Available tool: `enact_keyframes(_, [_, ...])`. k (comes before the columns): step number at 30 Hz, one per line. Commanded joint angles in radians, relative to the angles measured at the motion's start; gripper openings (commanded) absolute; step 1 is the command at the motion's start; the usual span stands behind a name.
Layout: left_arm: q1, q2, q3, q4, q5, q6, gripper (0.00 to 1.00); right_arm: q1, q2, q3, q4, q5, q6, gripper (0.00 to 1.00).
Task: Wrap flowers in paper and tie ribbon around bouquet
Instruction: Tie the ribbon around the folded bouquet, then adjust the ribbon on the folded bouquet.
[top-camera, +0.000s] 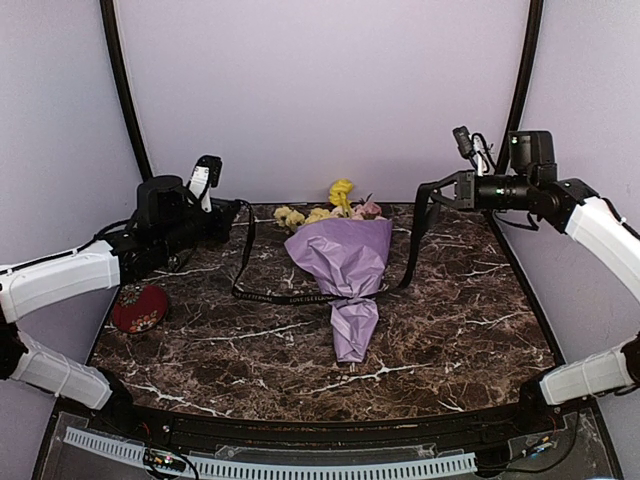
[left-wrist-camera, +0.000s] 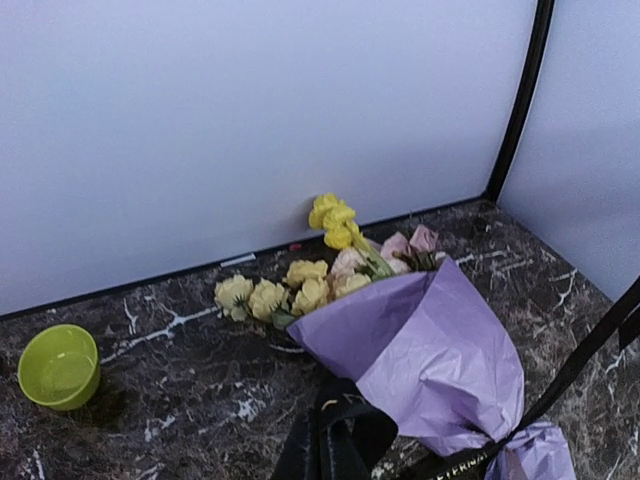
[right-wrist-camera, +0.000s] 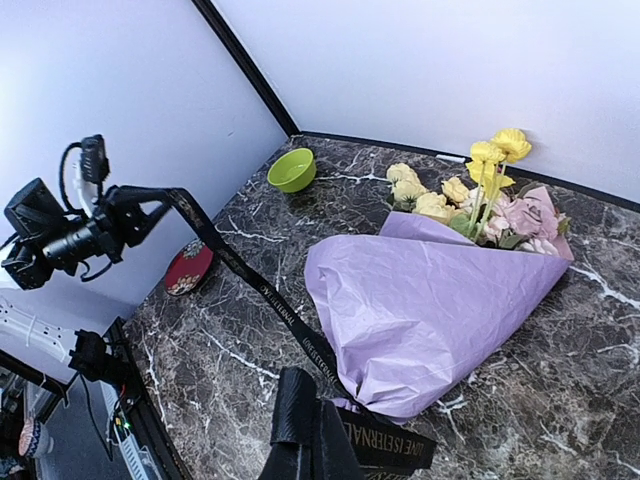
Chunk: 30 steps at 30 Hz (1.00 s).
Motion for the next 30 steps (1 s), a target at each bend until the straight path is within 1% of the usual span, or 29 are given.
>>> enact_keyframes(1, [-0.014,0.064,-0.045,-0.139,0.095,0.025,0.00,0.025,0.028,0.055,0.045,-0.059,-0.019,0.00])
enact_keyframes(3, [-0.013,0.081,-0.060,-0.170,0.147,0.066,0.00,0.035,0.031,0.061,0.062,-0.073,-0.016,0.00])
enact_keyframes(4, [-0.013,0.089,-0.056,-0.191,0.168,0.084,0.09,0.043,0.032,0.057,0.076,-0.078,-0.012,0.00])
enact_keyframes(5, [-0.013,0.092,-0.051,-0.208,0.175,0.100,0.26,0.050,0.035,0.048,0.095,-0.086,-0.003,0.00])
enact_keyframes(6, [-0.013,0.091,-0.046,-0.220,0.167,0.119,0.47,0.060,0.038,0.043,0.109,-0.090,0.004,0.00])
enact_keyframes(7, [-0.014,0.085,-0.043,-0.223,0.145,0.136,0.61,0.069,0.043,0.040,0.117,-0.091,0.007,0.00])
enact_keyframes(8, [-0.013,0.075,-0.042,-0.218,0.122,0.155,0.68,0.079,0.050,0.039,0.121,-0.092,0.006,0.00])
enact_keyframes(9, [-0.013,0.065,-0.041,-0.201,0.104,0.182,0.72,0.087,0.059,0.041,0.121,-0.091,0.005,0.00])
enact_keyframes(11, [-0.042,0.063,-0.022,-0.166,0.094,0.245,0.74,0.096,0.077,0.047,0.127,-0.105,0.007,0.00])
enact_keyframes(12, [-0.081,0.079,-0.001,-0.148,0.106,0.281,0.70,0.098,0.084,0.048,0.137,-0.113,0.012,0.00])
enact_keyframes(14, [-0.163,0.140,0.035,-0.099,0.195,0.351,0.65,0.099,0.096,0.053,0.153,-0.113,0.020,0.00])
enact_keyframes(17, [-0.246,0.290,0.052,0.053,0.388,0.371,0.65,0.099,0.120,0.073,0.158,-0.114,0.022,0.00])
enact_keyframes(18, [-0.257,0.353,0.068,0.103,0.407,0.363,0.66,0.099,0.128,0.077,0.159,-0.121,0.026,0.00])
enact_keyframes(19, [-0.262,0.420,0.093,0.137,0.412,0.348,0.66,0.100,0.133,0.080,0.162,-0.126,0.031,0.00])
enact_keyframes(22, [-0.263,0.598,0.217,0.144,0.457,0.324,0.70,0.100,0.136,0.085,0.169,-0.134,0.047,0.00])
enact_keyframes(26, [-0.272,0.719,0.298,0.183,0.461,0.366,0.72,0.100,0.122,0.074,0.202,-0.133,0.061,0.00])
enact_keyframes(30, [-0.286,0.802,0.362,0.178,0.391,0.409,0.73,0.102,0.138,0.096,0.204,-0.147,0.063,0.00])
